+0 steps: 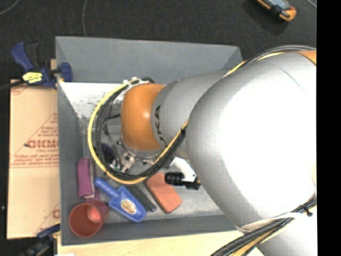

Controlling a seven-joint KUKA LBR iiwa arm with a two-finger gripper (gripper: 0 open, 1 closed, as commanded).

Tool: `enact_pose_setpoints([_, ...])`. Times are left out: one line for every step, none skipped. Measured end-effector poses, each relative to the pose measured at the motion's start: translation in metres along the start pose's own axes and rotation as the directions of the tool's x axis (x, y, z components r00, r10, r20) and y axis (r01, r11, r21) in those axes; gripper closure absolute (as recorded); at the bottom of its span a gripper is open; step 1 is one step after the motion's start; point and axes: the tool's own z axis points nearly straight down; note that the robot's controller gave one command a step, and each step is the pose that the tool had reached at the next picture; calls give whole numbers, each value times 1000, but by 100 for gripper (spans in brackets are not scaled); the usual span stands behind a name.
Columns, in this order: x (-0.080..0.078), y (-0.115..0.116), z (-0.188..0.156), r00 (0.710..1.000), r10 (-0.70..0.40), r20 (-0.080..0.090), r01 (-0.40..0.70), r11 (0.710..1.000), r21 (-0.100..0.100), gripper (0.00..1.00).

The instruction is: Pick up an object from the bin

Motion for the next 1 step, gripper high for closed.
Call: enact_pose_setpoints([-1,-1,-33,1000,-3,-3,3,1000,5,100])
